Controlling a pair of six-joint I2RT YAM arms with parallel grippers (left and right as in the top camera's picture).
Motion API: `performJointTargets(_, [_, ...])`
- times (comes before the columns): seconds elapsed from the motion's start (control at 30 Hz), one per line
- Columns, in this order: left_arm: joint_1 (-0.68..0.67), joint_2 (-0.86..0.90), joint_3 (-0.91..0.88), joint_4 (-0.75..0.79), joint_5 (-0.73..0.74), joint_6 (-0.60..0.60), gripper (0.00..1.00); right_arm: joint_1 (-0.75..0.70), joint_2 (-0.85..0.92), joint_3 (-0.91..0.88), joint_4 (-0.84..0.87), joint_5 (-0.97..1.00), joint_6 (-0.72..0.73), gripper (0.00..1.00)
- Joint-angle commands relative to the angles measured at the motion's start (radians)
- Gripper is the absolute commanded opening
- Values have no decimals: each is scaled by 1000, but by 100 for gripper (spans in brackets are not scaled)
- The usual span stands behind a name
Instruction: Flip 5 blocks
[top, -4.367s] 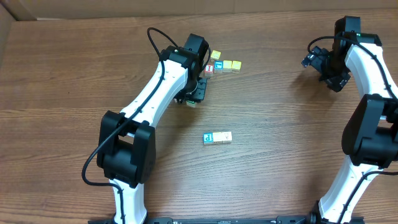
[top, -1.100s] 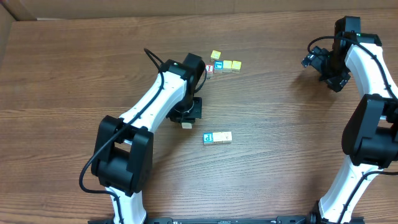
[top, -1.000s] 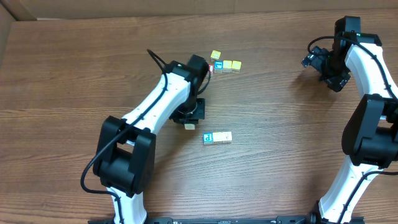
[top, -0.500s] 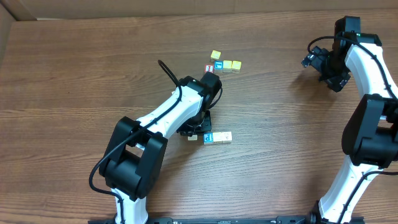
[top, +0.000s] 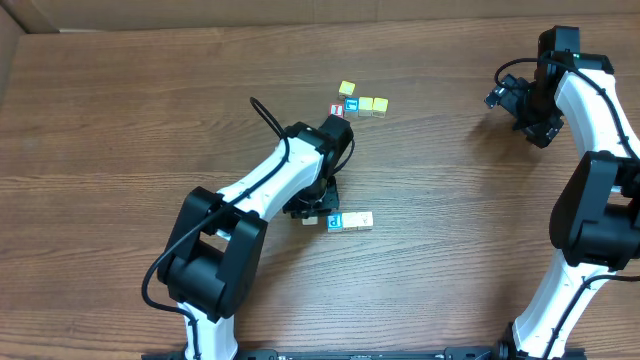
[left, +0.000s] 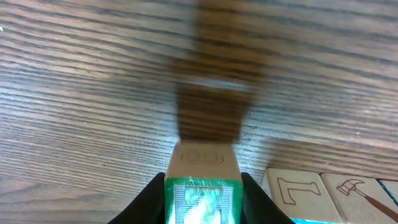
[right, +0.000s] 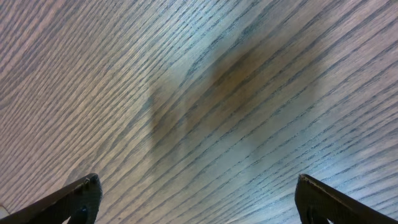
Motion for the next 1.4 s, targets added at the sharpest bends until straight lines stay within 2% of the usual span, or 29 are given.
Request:
performJointTargets(0.0, [23,-23,12,0,24,17,29,1,-30,17,5,0,-4,100])
performJointTargets(0.17, [35,-23,37,0,85,56,31,1,-30,17,5,0,-4,100])
performJointTargets(0.53, [95,-51,154,-64,56,94,35,1,-30,17,5,0,-4,100])
performJointTargets(0.57, [98,-50,153,-68,50,98,32,1,-30,17,5,0,-4,100])
performJointTargets(0.6, [100,-48,144,-68,31,97,23,1,-30,17,5,0,-4,100])
performJointTargets(0.63, [101,-48,138,-65,19,95,18,1,-30,17,5,0,-4,100])
performJointTargets(0.67, [101,-48,128,-57,1,91,7,1,-31,17,5,0,-5,100])
performJointTargets(0.7, [100,-48,115,-39,-9,89,4,1,-30,17,5,0,-4,100])
performJointTargets(1.0, [99,-47,-30,103,13,89,4,1,-30,17,5,0,-4,100])
performJointTargets(1.37, [99,-47,-54,97,163,145,4,1,-30,17,5,0,-4,100])
